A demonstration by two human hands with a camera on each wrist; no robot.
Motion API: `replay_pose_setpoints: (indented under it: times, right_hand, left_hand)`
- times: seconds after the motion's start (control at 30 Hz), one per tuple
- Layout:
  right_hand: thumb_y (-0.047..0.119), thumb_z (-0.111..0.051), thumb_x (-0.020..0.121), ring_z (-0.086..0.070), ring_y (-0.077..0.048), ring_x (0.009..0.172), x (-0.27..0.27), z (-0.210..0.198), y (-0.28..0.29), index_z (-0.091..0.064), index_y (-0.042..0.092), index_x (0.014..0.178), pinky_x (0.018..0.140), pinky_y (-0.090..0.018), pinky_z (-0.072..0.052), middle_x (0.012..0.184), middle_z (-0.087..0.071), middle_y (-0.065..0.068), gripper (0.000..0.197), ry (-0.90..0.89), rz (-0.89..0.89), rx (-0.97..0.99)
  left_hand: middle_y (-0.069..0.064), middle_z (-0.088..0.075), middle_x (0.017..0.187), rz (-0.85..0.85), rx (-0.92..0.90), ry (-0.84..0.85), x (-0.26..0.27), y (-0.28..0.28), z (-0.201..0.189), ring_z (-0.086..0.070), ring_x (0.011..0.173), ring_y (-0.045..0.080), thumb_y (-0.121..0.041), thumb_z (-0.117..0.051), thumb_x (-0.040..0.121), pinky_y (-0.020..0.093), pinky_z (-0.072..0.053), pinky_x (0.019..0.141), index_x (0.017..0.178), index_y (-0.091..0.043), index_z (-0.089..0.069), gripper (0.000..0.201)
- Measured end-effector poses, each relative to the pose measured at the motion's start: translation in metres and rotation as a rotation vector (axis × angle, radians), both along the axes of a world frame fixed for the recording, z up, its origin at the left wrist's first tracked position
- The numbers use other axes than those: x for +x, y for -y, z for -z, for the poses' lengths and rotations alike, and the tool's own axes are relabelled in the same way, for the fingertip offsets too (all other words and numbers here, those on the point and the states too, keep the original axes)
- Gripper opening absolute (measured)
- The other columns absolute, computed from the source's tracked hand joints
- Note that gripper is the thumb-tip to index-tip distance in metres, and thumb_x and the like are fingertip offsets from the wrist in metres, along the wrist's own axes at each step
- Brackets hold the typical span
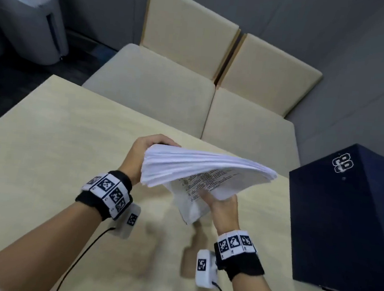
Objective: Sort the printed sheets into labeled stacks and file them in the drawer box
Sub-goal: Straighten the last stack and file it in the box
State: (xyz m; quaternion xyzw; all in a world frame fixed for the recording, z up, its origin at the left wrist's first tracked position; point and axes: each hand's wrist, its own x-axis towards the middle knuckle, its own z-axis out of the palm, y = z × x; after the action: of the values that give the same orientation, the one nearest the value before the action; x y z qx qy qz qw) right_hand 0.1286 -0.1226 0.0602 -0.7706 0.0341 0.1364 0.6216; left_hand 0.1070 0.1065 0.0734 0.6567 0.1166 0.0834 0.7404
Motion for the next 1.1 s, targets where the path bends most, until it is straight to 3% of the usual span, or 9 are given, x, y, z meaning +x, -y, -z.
replay_pose_setpoints:
  times: [0.1,0.2,0.37,0.5,0.57,0.63,0.83,1.0,1.1]
  right_hand:
    - [0.008,-0.079,0.080,-0.071,-0.009,0.075,0.003,0.009,0.005,-0.069,0.003,0.092,0.060,-0.010,-0.048,0.083,-0.076,0.001,0.016,-0.022,0.058,-0.022]
    - [0.009,-0.076,0.082,-0.070,-0.005,0.072,0.001,0.005,0.014,-0.068,0.008,0.084,0.062,-0.012,-0.050,0.074,-0.075,0.006,0.008,-0.038,0.050,0.015]
    - [0.005,-0.072,0.081,-0.069,-0.032,0.101,-0.021,0.007,0.049,-0.067,0.002,0.112,0.087,-0.039,-0.056,0.107,-0.074,-0.015,0.032,-0.106,0.228,0.257]
    - [0.018,-0.078,0.074,-0.066,-0.026,0.103,-0.043,-0.008,0.074,-0.062,0.010,0.117,0.083,-0.034,-0.058,0.109,-0.074,-0.007,0.047,-0.169,0.318,0.674]
    - [0.024,-0.085,0.072,-0.061,-0.027,0.119,-0.049,-0.023,0.078,-0.053,0.013,0.136,0.094,-0.041,-0.053,0.129,-0.065,-0.009,0.072,-0.132,0.259,0.679]
    - [0.019,-0.076,0.082,-0.056,-0.029,0.127,-0.057,-0.037,0.087,-0.047,0.017,0.143,0.102,-0.050,-0.045,0.137,-0.059,-0.010,0.067,-0.059,0.231,0.572]
    - [0.009,-0.065,0.091,-0.062,-0.032,0.119,-0.091,-0.051,0.168,-0.060,0.012,0.128,0.099,-0.049,-0.049,0.123,-0.068,-0.011,0.037,0.031,0.336,0.296]
    - [0.015,-0.069,0.086,-0.063,-0.029,0.118,-0.135,-0.045,0.253,-0.054,0.014,0.135,0.104,-0.055,-0.045,0.126,-0.067,-0.010,0.051,-0.041,0.388,0.344]
    - [0.020,-0.070,0.084,-0.062,-0.027,0.120,-0.158,-0.043,0.302,-0.053,0.018,0.136,0.106,-0.054,-0.043,0.128,-0.067,-0.008,0.054,-0.032,0.374,0.372]
  left_hand:
    - [-0.011,-0.072,0.079,0.066,0.104,0.019,0.010,0.005,-0.009,-0.067,0.073,-0.003,0.012,-0.062,0.087,0.021,-0.052,0.071,0.090,-0.006,-0.068,0.019]
    - [-0.003,-0.076,0.083,0.103,0.088,0.017,0.022,0.003,-0.026,-0.072,0.076,0.009,-0.011,-0.077,0.081,0.025,-0.057,0.066,0.094,-0.008,-0.073,0.015]
    - [0.019,-0.067,0.122,-0.068,-0.226,-0.011,0.032,0.004,-0.029,-0.066,0.111,0.031,-0.024,-0.083,0.077,0.051,-0.051,0.100,0.133,0.004,-0.052,0.070]
    - [0.020,-0.059,0.135,-0.026,-0.624,0.014,0.032,0.030,-0.012,-0.057,0.126,0.036,-0.013,-0.069,0.089,0.056,-0.045,0.105,0.138,-0.003,-0.053,0.053]
    - [0.020,-0.055,0.140,0.067,-0.782,-0.027,0.029,0.054,-0.005,-0.054,0.130,0.036,-0.016,-0.068,0.091,0.058,-0.044,0.105,0.141,-0.005,-0.050,0.055]
    - [0.019,-0.055,0.141,0.129,-0.835,-0.084,0.025,0.080,0.000,-0.054,0.130,0.034,-0.020,-0.070,0.090,0.057,-0.044,0.105,0.142,-0.006,-0.050,0.058]
    - [0.018,-0.065,0.128,-0.014,-0.726,-0.169,0.025,0.138,0.004,-0.066,0.114,0.031,-0.016,-0.070,0.089,0.048,-0.057,0.089,0.135,0.000,-0.054,0.052]
    - [0.007,-0.069,0.114,-0.160,-0.482,-0.112,0.017,0.192,0.000,-0.071,0.086,0.015,-0.028,-0.060,0.099,0.033,-0.060,0.072,0.130,-0.027,-0.054,0.032]
    - [0.008,-0.071,0.105,-0.116,-0.383,-0.070,0.000,0.243,-0.009,-0.071,0.078,0.011,-0.038,-0.047,0.103,0.025,-0.057,0.064,0.119,-0.012,-0.065,0.036]
